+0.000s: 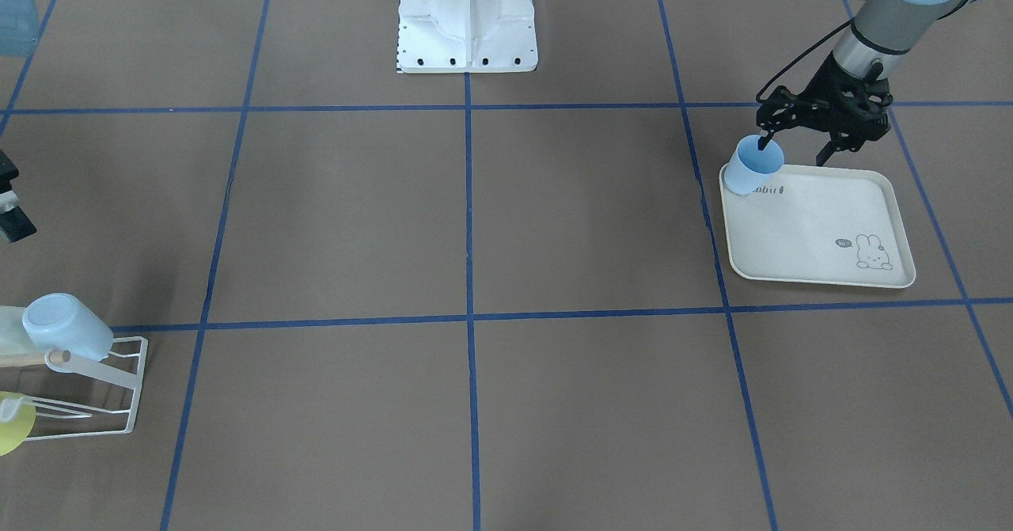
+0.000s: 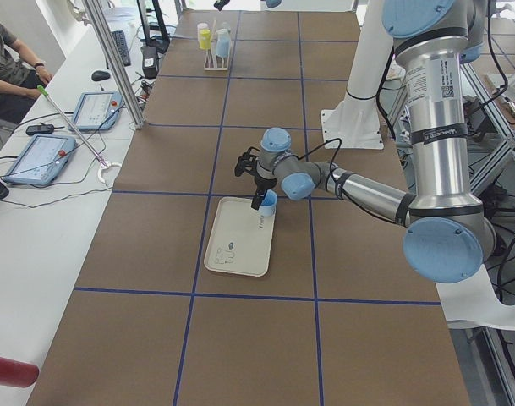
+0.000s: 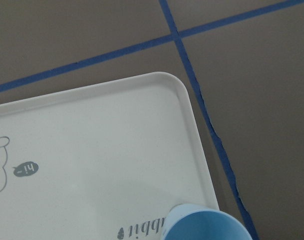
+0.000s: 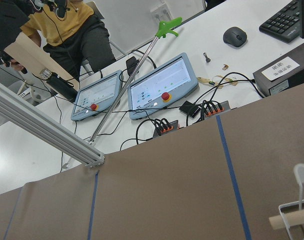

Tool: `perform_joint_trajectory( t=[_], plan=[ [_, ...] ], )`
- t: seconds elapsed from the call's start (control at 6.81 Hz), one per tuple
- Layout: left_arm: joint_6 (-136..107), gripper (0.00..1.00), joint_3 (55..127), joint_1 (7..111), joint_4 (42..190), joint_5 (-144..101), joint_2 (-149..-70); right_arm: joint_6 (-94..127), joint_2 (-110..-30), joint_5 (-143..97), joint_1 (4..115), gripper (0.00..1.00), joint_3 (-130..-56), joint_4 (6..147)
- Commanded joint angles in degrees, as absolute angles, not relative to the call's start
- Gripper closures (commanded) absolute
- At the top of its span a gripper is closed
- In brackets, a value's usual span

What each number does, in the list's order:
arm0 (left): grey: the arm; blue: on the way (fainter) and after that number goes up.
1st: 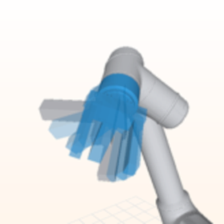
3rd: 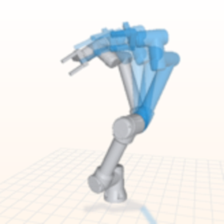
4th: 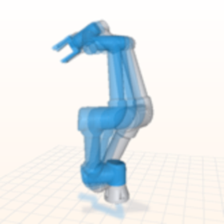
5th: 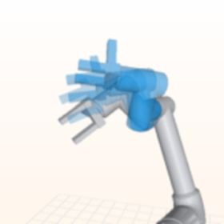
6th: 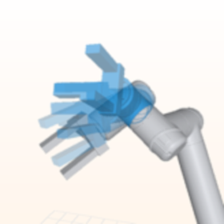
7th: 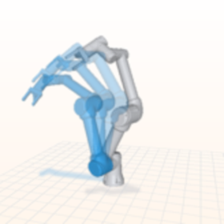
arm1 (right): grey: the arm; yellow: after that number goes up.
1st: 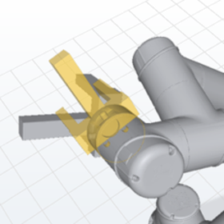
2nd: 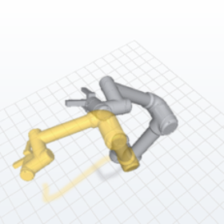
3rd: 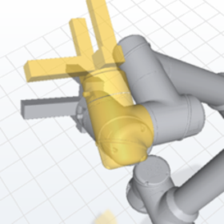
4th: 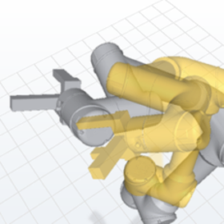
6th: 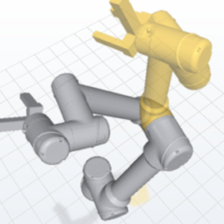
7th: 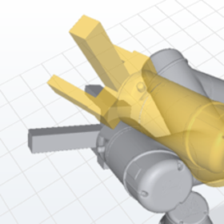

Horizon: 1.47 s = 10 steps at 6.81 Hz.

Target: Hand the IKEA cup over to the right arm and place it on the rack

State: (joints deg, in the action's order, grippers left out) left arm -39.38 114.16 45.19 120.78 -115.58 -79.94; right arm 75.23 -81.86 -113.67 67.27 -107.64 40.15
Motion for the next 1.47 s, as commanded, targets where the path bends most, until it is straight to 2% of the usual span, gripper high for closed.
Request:
perform_joint_trajectory(
  t=[0.0,0.15,0.44,0.59,0.88,1.32],
  plan=[
    [-39.29,0.02,113.30,43.60,120.76,-114.62,-79.89,75.23,-81.83,-113.73,67.32,0.00,-107.67,40.17],
    [-39.20,0.12,112.33,43.42,120.76,-114.35,-80.33,75.23,-81.83,-113.73,67.24,0.00,-107.67,40.17],
    [-38.06,0.43,111.18,43.42,120.76,-114.35,-81.03,75.23,-81.83,-113.73,67.15,0.00,-107.58,40.08],
    [-37.88,0.52,111.18,43.42,120.76,-114.26,-81.04,75.23,-81.83,-113.73,67.15,0.00,-107.40,40.08],
    [-37.79,1.00,111.27,43.42,120.76,-114.26,-80.95,75.15,-81.91,-113.73,67.15,0.00,-107.23,40.08],
    [-37.88,1.00,112.84,44.38,120.67,-114.52,-80.07,75.23,-81.74,-113.73,66.89,0.00,-107.49,40.17]
  ],
)
